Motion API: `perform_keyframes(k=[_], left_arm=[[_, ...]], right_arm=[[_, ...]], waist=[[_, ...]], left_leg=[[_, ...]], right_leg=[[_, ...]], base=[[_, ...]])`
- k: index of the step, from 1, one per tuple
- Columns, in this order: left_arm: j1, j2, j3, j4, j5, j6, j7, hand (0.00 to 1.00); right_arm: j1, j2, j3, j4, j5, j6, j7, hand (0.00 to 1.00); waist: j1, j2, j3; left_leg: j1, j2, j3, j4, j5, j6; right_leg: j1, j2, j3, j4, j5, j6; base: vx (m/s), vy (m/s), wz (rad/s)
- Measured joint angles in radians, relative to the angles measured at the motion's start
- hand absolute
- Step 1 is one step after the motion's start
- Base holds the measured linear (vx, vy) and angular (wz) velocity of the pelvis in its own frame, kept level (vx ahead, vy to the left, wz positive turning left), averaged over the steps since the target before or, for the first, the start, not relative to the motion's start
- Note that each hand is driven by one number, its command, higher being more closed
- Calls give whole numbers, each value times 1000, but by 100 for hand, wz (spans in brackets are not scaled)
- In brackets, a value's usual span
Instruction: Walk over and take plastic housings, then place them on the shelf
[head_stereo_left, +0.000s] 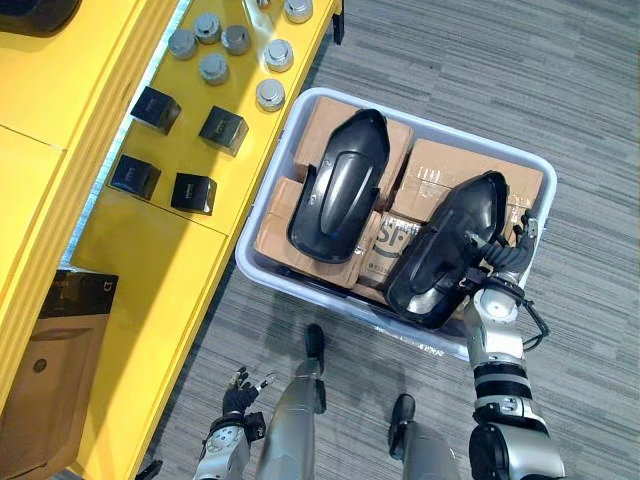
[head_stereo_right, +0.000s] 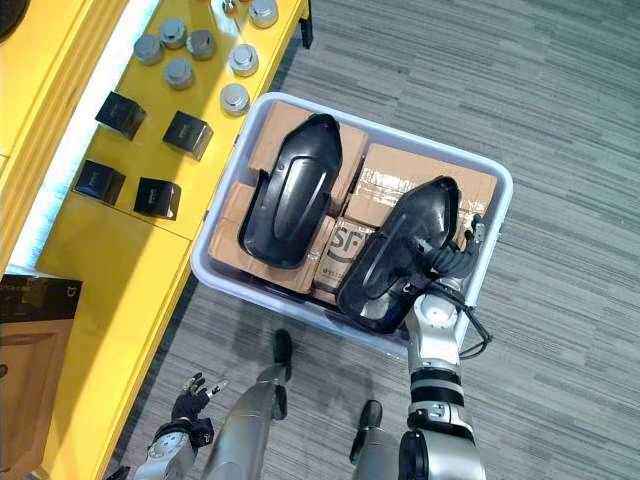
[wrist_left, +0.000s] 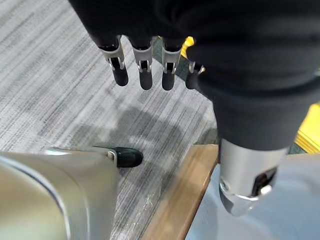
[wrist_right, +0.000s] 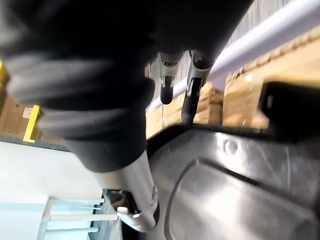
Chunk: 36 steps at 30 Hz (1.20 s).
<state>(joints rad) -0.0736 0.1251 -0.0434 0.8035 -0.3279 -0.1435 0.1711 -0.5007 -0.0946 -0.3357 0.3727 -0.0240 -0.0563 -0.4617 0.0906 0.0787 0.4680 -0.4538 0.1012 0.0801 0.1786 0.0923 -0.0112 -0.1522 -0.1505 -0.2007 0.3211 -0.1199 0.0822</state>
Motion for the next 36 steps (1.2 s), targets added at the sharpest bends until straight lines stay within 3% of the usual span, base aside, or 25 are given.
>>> perform_keyframes(k=[7,17,18,24,28,32,36], left_arm=[[3,0,-21,-24,18,-1,1,0],[4,2,-23,-34,17,0,21,0],[4,2,-23,-33,17,0,21,0],[4,2,-24,-10,17,2,31,0],[5,4,-34,0,16,4,40,0],[1,8,-57,0,12,3,42,0],[-7,8,-63,-9,-7,4,42,0]], right_arm=[[110,88,1,-113,-53,4,-37,0],[233,135,60,-163,-60,4,-24,0],[246,141,71,-163,-60,4,-20,100],[261,167,122,-143,-60,40,4,100],[208,168,116,-38,-50,72,9,100],[84,158,27,85,-17,79,-12,100],[-115,83,-67,277,65,78,-22,100]], waist=[[2,-10,6],[-4,-28,12],[-4,-28,12],[-11,-35,11],[-10,-43,10],[-10,-47,8],[0,-47,7]], left_leg=[[0,-4,-1,-1,0,0],[0,-14,4,-11,3,3],[0,-15,4,-13,4,4],[0,-17,4,-24,11,2],[0,-21,2,-38,19,1],[0,-23,1,-40,24,1],[1,-26,-5,-49,39,1]], right_leg=[[11,0,0,-9,0,0],[13,-9,1,-33,0,0],[12,-9,2,-33,0,0],[10,-10,1,-36,0,0],[4,-9,0,-37,0,0],[5,-9,-1,-37,0,0],[5,-9,-1,-37,0,0]], base=[[-1,-57,4],[-29,-51,-2],[-17,-34,1],[-22,-65,1],[-13,-61,2],[-22,-54,1],[-62,-63,4]])
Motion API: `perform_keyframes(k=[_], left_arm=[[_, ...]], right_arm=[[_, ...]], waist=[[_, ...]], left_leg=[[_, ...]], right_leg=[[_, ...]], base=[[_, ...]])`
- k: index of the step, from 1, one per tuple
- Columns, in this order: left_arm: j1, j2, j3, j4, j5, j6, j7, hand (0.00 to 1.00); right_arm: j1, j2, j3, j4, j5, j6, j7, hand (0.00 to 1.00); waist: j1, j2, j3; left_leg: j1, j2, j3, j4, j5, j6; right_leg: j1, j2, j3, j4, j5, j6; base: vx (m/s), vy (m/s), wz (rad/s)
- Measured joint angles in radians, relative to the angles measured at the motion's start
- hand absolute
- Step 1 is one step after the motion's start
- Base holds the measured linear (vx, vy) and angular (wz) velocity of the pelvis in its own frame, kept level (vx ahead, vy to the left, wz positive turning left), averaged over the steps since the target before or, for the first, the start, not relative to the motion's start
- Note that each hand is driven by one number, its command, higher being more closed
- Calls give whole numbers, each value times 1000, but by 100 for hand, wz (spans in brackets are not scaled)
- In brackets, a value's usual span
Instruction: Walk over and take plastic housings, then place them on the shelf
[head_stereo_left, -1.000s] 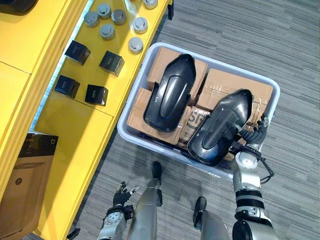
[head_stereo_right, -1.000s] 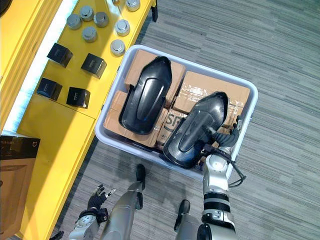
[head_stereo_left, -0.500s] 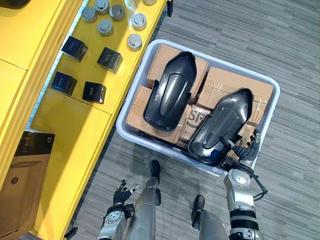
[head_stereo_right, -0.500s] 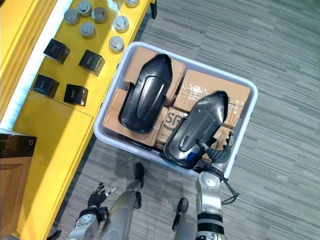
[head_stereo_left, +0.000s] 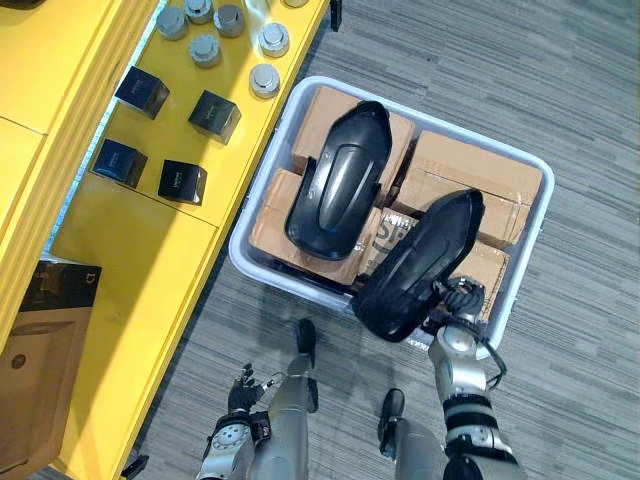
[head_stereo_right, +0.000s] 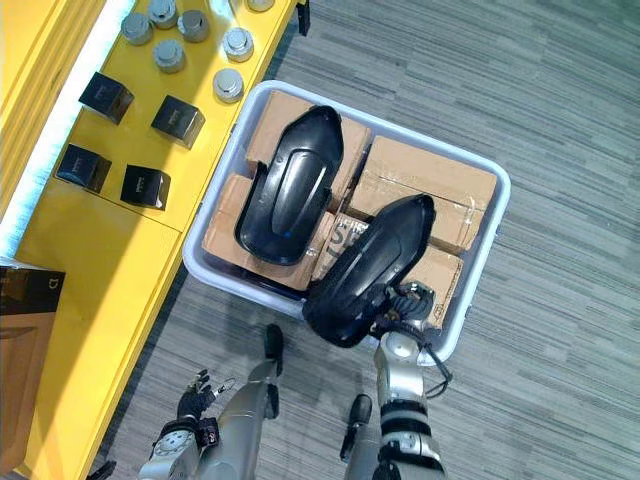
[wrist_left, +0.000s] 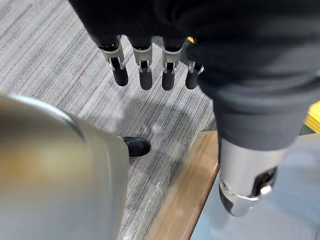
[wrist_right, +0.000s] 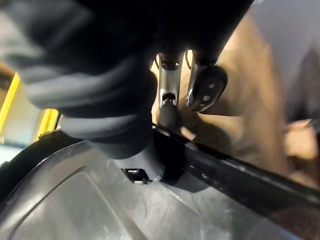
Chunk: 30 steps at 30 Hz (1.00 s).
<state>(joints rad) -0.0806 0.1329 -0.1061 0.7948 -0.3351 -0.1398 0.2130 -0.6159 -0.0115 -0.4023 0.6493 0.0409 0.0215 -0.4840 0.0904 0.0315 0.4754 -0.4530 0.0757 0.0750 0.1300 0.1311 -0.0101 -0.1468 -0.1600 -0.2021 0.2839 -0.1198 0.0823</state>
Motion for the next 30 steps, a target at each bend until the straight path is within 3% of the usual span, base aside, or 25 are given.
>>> perform_keyframes(k=[5,11,13,18,19,22,24,30], left_arm=[[1,11,-40,-102,-36,-1,-2,0],[17,9,-40,-290,-39,-10,-3,0],[38,7,-40,-367,-37,-11,-5,0],[125,-3,-78,-617,-34,-12,-42,0],[137,-8,-80,-690,-33,-12,-62,0],[119,-7,-78,-819,-30,-12,-85,0],[98,-6,-80,-852,-24,-12,-91,0],[-40,-2,-190,-853,-59,-14,-98,0]], right_arm=[[-152,-168,-30,222,112,5,13,100],[-155,-210,0,179,107,48,23,100],[-100,-207,37,42,60,57,26,100],[101,-203,65,-347,-180,57,31,100],[159,-193,65,-417,-262,57,32,100],[235,-173,70,-485,-371,58,35,100],[246,-173,70,-486,-405,58,37,100],[267,-259,172,-520,-522,42,76,100]], waist=[[8,6,3],[0,35,5],[-1,35,5],[-29,36,-19],[-49,35,-29],[-76,35,-56],[-79,36,-69],[-93,34,-155]], left_leg=[[19,-16,-27,-37,38,12],[45,-26,-21,-81,69,24],[58,-26,-15,-92,75,26],[128,-26,-6,-135,76,24],[136,-28,-12,-151,91,24],[151,-32,-15,-171,104,25],[160,-33,-13,-172,105,25],[203,-30,-8,-211,124,19]], right_leg=[[19,-5,0,0,0,0],[36,-12,5,-24,1,1],[46,-12,10,-34,1,1],[85,-12,29,-33,8,13],[94,-11,24,-39,11,17],[115,-10,22,-63,12,20],[125,-11,21,-68,13,20],[165,-6,14,-103,13,21]], base=[[-71,-57,19],[-82,-49,-1],[-64,-74,-9],[-35,-79,-4],[-15,-68,4],[-8,-72,7],[-18,-70,-2],[-44,-74,-2]])
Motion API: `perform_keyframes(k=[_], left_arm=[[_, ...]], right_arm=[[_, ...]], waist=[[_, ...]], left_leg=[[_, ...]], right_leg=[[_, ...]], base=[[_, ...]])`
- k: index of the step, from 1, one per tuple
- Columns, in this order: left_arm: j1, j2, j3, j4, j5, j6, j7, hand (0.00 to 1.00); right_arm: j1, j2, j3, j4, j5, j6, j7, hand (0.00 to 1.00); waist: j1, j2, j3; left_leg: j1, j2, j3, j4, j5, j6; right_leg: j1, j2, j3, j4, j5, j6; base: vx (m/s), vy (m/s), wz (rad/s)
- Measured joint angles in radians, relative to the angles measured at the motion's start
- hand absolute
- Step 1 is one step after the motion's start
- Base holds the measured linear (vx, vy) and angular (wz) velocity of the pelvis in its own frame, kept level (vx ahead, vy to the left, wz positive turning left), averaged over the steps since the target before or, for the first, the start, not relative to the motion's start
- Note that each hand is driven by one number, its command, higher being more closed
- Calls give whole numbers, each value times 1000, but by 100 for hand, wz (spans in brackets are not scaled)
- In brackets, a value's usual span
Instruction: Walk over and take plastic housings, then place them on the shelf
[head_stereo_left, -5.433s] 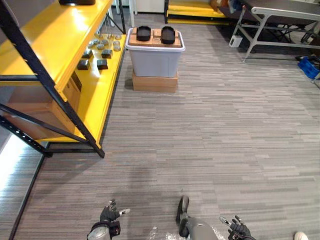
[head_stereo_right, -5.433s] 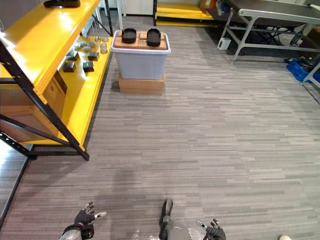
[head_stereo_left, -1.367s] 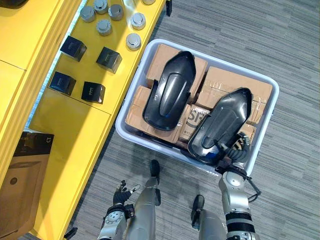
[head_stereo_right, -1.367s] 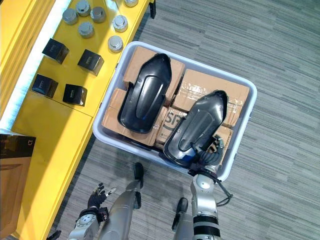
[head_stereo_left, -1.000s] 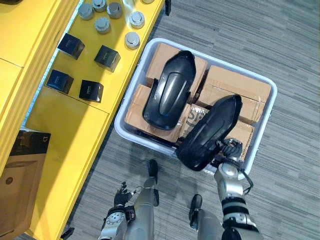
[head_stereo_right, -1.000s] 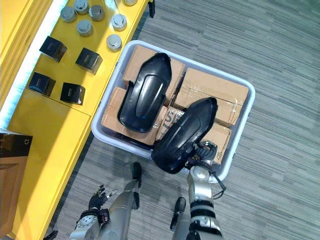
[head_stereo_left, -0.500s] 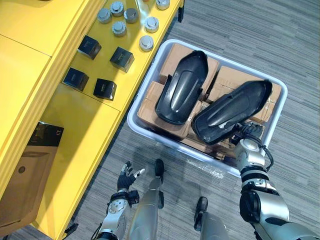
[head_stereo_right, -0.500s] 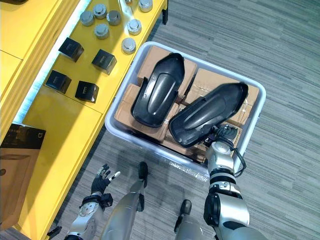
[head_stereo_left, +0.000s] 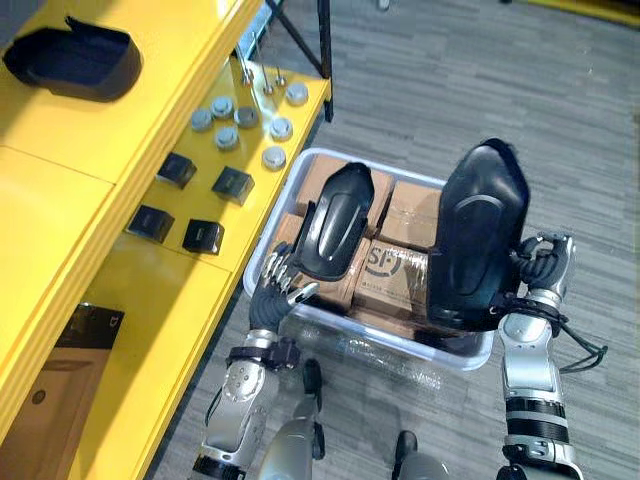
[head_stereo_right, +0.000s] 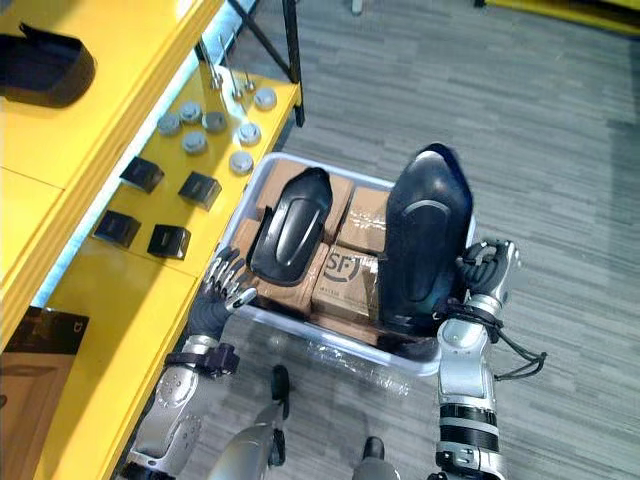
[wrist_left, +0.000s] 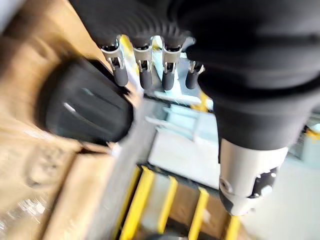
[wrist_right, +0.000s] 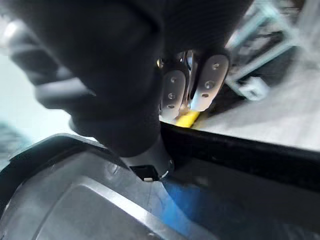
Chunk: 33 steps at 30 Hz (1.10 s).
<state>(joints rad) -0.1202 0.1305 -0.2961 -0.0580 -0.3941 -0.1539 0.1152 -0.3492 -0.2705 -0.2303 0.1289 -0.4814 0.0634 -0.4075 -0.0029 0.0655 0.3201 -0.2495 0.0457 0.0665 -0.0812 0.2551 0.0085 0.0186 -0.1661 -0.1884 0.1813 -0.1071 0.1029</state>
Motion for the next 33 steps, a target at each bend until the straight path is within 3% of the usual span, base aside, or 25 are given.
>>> perform_keyframes(k=[3,6,15,23,31,33], left_arm=[[-109,-6,-100,125,-91,4,-12,0],[-177,-19,-135,225,-169,21,-12,0],[-270,-68,-180,450,-173,50,51,0],[-325,-98,-189,575,-178,53,118,0],[-324,-99,-244,587,-405,49,132,0],[-317,-98,-241,586,-507,40,133,0]], right_arm=[[-9,-32,57,0,-8,-6,13,100],[-22,-46,103,0,-41,-12,24,100],[-45,-28,222,-41,-43,-14,29,100],[-45,-2,309,-115,-41,-44,18,100],[-46,55,428,-115,-36,-54,-4,100],[-47,54,432,-115,-15,-87,-9,100]], waist=[[-11,-1,-28],[-19,-1,-37],[-27,-15,-71],[-30,-32,-119],[-26,-47,-152],[-20,-48,-160]], left_leg=[[17,5,0,-5,1,0],[25,13,12,-6,3,2],[26,30,40,-10,2,0],[27,51,47,-11,4,-8],[46,50,46,-11,13,-15],[47,49,41,-11,9,-20]], right_leg=[[13,5,6,0,0,0],[14,8,14,-1,0,0],[36,22,37,-74,2,3],[49,41,41,-113,4,5],[74,40,40,-125,4,5],[81,41,38,-133,4,5]], base=[[-69,-58,-3],[-93,-62,-13],[-77,-64,-12],[-21,-61,-6],[14,-12,1],[-1,-16,4]])
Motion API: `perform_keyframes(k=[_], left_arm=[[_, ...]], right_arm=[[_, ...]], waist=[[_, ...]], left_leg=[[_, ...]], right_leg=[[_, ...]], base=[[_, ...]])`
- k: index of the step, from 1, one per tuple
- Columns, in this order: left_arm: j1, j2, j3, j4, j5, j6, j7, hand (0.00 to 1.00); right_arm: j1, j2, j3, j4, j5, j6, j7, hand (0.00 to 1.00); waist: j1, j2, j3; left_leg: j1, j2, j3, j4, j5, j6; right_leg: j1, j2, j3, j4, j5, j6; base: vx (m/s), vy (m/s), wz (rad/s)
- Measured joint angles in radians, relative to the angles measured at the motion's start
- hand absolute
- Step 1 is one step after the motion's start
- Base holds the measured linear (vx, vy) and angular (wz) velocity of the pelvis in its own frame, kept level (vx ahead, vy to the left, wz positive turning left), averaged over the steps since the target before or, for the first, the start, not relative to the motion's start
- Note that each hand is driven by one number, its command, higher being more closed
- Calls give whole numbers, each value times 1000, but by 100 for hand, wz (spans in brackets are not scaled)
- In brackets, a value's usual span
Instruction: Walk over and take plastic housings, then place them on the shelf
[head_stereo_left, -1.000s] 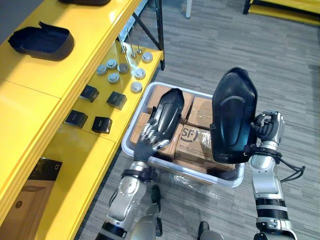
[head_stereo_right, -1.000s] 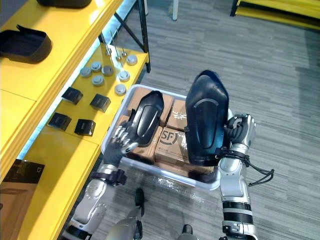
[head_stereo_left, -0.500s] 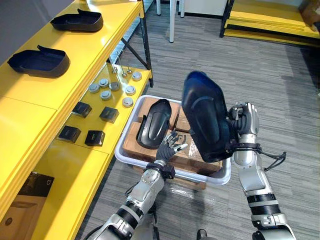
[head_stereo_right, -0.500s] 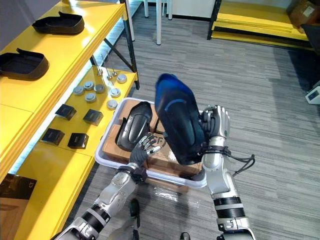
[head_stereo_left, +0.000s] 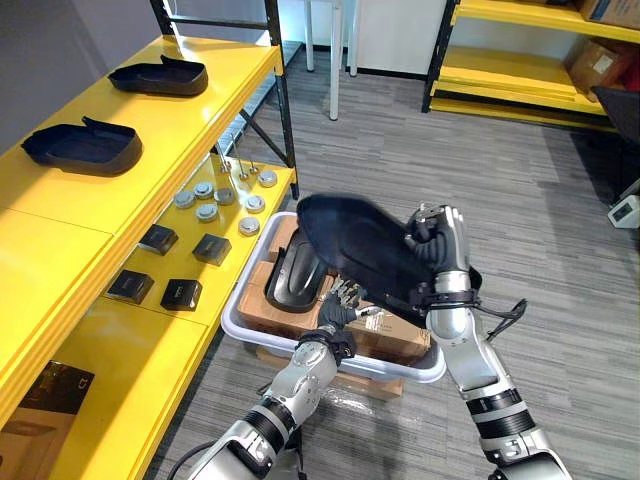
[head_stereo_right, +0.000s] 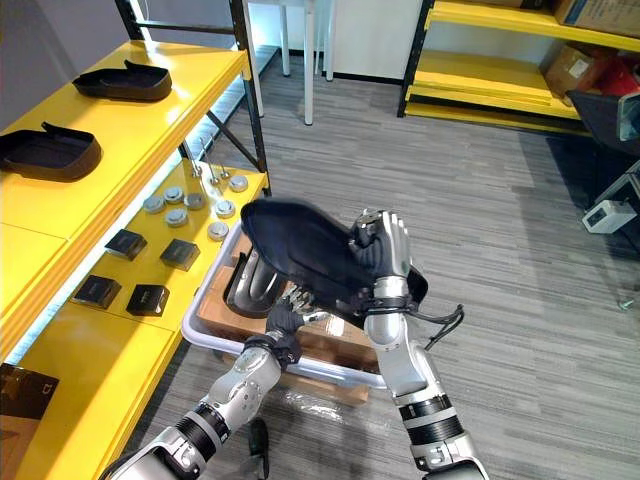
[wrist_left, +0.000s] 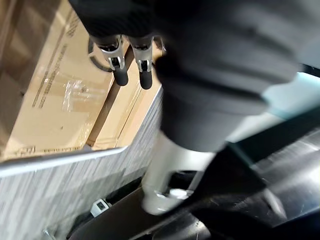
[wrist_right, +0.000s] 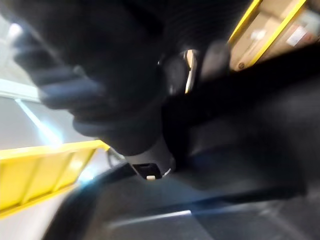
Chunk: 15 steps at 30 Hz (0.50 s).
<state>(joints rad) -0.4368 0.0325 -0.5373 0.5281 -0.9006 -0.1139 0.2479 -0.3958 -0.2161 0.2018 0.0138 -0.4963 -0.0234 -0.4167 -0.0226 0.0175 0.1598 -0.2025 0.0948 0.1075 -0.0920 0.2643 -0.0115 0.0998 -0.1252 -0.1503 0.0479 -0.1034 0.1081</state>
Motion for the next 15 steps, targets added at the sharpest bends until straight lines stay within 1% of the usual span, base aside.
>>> perform_keyframes(k=[1,4,7,9,13,15], left_arm=[[1,0,0,-1,-26,-3,-1,0],[23,0,0,-14,-128,-19,-28,0],[47,0,1,-32,-183,-20,-57,0],[68,0,2,-39,-219,-20,-79,0],[98,0,9,-39,-263,-20,-117,0],[114,0,21,-39,-284,-20,-148,0]], right_arm=[[0,0,1,0,9,-6,-1,100],[1,-3,7,0,20,-42,-6,100],[7,-4,6,1,29,-56,-7,100],[16,-5,6,4,57,-62,-7,100],[47,-4,0,7,59,-65,-7,100],[69,-3,-9,9,60,-65,-7,100]], waist=[[3,-1,-2],[5,-4,-6],[3,-7,-9],[2,-13,-14],[4,-31,-27],[4,-36,-30]], left_leg=[[0,0,0,0,-1,1],[-1,1,1,0,-1,0],[0,0,1,0,-1,0],[0,0,2,0,-1,0],[0,-3,0,0,0,-1],[4,-6,-1,0,1,-3]], right_leg=[[2,0,0,-4,0,0],[8,2,0,-19,0,0],[12,2,-3,-27,0,0],[13,2,-3,-28,0,0],[15,0,-4,-27,0,0],[18,-3,-4,-25,0,0]], base=[[0,0,0],[0,0,0],[0,0,0],[0,0,0],[18,-1,2],[16,0,1]])
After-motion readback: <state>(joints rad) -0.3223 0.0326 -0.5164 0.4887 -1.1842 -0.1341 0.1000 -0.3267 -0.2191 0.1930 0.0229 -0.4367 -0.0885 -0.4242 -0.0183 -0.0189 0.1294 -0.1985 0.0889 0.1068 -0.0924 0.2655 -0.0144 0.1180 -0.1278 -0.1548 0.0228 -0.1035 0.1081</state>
